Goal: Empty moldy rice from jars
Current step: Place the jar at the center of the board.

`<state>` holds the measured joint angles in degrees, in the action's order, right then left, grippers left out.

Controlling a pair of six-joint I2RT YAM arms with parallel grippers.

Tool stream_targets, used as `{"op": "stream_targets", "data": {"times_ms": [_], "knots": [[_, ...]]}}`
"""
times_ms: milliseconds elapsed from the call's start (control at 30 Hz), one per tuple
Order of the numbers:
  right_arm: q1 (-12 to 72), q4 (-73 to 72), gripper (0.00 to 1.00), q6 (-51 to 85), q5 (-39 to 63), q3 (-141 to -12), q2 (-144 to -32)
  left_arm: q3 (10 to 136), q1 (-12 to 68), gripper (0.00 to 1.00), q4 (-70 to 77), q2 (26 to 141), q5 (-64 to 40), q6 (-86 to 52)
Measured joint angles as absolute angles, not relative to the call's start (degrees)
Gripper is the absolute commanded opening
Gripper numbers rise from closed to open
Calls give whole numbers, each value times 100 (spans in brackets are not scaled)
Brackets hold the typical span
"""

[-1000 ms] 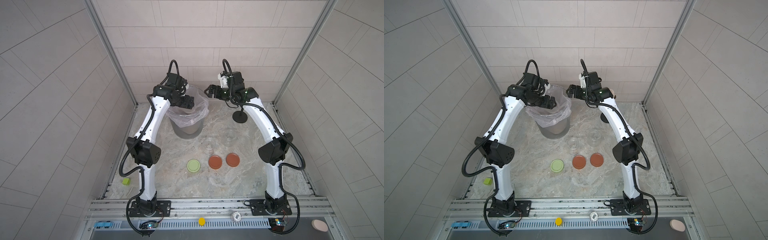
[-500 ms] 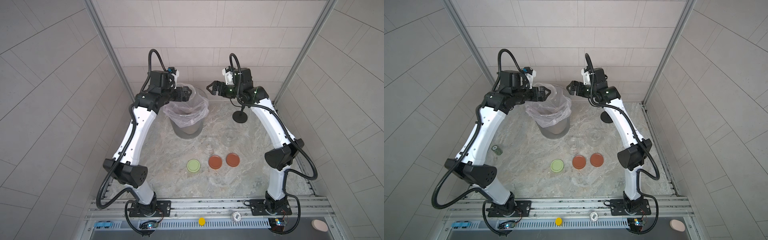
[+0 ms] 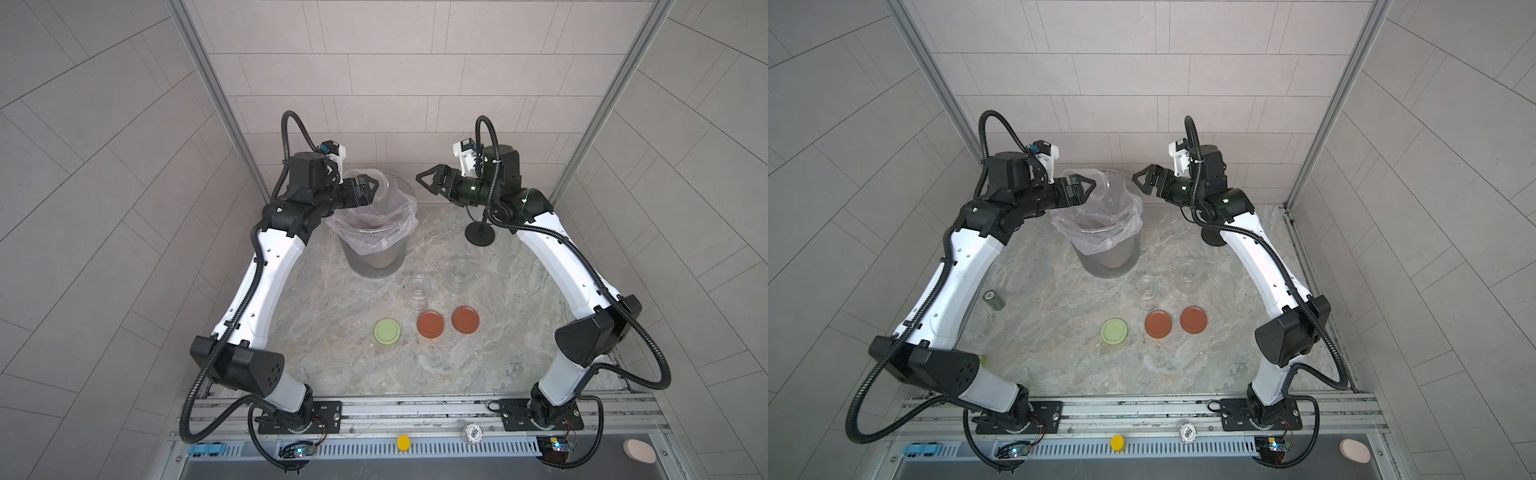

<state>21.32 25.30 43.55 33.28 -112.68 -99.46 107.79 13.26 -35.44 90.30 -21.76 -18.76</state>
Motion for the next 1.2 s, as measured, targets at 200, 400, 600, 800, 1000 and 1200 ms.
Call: {"op": "stream_targets", "data": {"times_ms": [200,400,600,800,1000,1200], "knots": [[2132,2462,100,4359,3356,-11056,-9946,13402,1330,0,-5675,10488,-1557,-679],[2132,2464,100,4342,3354,-10801,-9946,14680,1367,0,-7395,11723,-1229,134],[2132,2482,99,4230,3339,-10711,-9942,15109,1509,0,-7861,12322,-1310,220],[2137,2552,100,4053,3221,-10521,-9758,14075,1662,0,-7441,11699,-1243,49],[2165,2663,99,3872,3166,-10554,-9675,13496,2119,0,-6768,11579,-1037,110],[2176,2703,99,3723,3059,-10412,-9478,15609,1890,0,-7557,12693,-930,158]]}}
